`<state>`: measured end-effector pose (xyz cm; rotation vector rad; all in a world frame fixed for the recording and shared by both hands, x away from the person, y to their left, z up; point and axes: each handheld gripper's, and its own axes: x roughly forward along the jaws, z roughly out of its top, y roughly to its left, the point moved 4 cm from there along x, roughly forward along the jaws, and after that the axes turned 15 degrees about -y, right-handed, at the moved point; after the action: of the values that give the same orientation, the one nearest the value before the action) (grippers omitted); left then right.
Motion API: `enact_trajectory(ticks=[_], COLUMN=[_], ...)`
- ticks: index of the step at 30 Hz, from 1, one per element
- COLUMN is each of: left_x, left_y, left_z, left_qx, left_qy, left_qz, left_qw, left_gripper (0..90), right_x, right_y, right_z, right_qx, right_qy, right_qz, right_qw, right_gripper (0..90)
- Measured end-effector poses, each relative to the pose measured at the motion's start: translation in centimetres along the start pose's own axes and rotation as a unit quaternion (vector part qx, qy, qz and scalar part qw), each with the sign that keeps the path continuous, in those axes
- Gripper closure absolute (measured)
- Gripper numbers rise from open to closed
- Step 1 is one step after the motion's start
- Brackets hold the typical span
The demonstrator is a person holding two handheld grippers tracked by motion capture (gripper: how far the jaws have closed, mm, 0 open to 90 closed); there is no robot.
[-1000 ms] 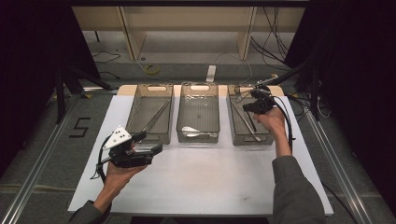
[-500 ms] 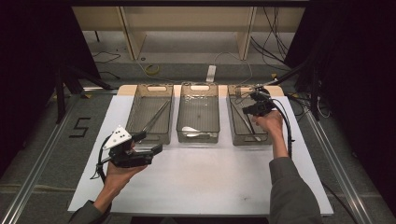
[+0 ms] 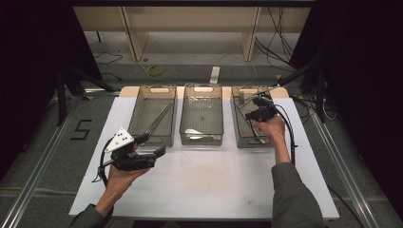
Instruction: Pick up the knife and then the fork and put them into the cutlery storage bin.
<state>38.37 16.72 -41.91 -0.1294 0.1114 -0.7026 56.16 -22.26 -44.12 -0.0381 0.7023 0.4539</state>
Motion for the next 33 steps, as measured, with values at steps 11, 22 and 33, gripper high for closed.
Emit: enact_trajectory(ticks=[11,22,33], left_x=[-0.01,-0.03,-0.01], left_y=[-0.01,0.03,0.02], left_z=[0.0,0.02,-0.01], left_qx=[0.0,-0.001,0.001], left_qy=[0.0,-0.001,0.001], left_qz=[0.0,0.001,0.0], left_qw=[1.0,1.0,1.0], left_gripper=[16.0,16.0,16.0], right_x=[0.23,0.35,-0.47], right_y=[0.04,0.08,0.42], right_z=[-0.21,-0.5,0.09], right_qx=[0.009,0.017,0.016], right_qy=[0.009,0.021,0.013], right_qz=[-0.002,0.0,0.015], right_qw=[0.9999,0.9996,0.9997], right_gripper=[84.7,83.3,60.0])
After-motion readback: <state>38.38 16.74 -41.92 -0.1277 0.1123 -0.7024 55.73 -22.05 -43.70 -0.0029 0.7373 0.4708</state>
